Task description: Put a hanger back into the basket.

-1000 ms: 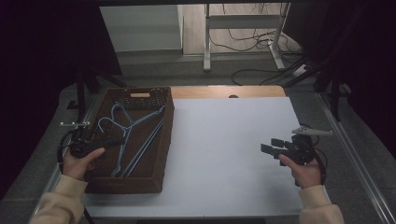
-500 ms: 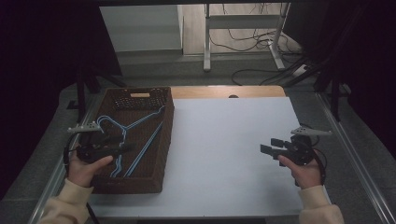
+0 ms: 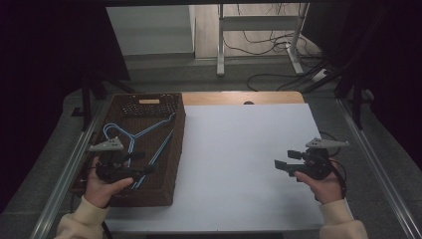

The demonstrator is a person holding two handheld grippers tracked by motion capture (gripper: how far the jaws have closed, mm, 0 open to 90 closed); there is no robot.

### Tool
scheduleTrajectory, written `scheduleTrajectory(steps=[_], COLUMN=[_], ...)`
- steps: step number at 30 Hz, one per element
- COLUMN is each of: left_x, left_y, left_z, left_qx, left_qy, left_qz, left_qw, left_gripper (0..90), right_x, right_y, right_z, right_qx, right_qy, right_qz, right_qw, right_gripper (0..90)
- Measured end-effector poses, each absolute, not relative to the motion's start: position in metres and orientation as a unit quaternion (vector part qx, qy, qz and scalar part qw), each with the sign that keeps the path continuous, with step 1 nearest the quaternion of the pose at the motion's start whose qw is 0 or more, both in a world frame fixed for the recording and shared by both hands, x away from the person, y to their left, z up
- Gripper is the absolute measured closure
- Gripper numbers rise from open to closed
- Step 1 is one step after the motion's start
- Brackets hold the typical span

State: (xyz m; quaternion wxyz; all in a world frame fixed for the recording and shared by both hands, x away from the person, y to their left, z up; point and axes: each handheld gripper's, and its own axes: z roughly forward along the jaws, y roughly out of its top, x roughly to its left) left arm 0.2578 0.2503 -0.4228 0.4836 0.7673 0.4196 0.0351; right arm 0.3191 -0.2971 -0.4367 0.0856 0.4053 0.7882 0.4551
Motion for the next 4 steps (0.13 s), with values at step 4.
scheduleTrajectory(steps=[4], left_x=[0.2587], left_y=[0.2492], left_z=[-0.4228], left_qx=[0.768], left_qy=[0.418], left_qz=[0.035], left_qw=[0.484], left_gripper=[19.3], right_x=[0.3186], right_y=[-0.2955], right_z=[-0.4376], right_qx=[0.399], right_qy=[0.792], right_qz=[0.455], right_qw=[0.085], right_gripper=[22.2])
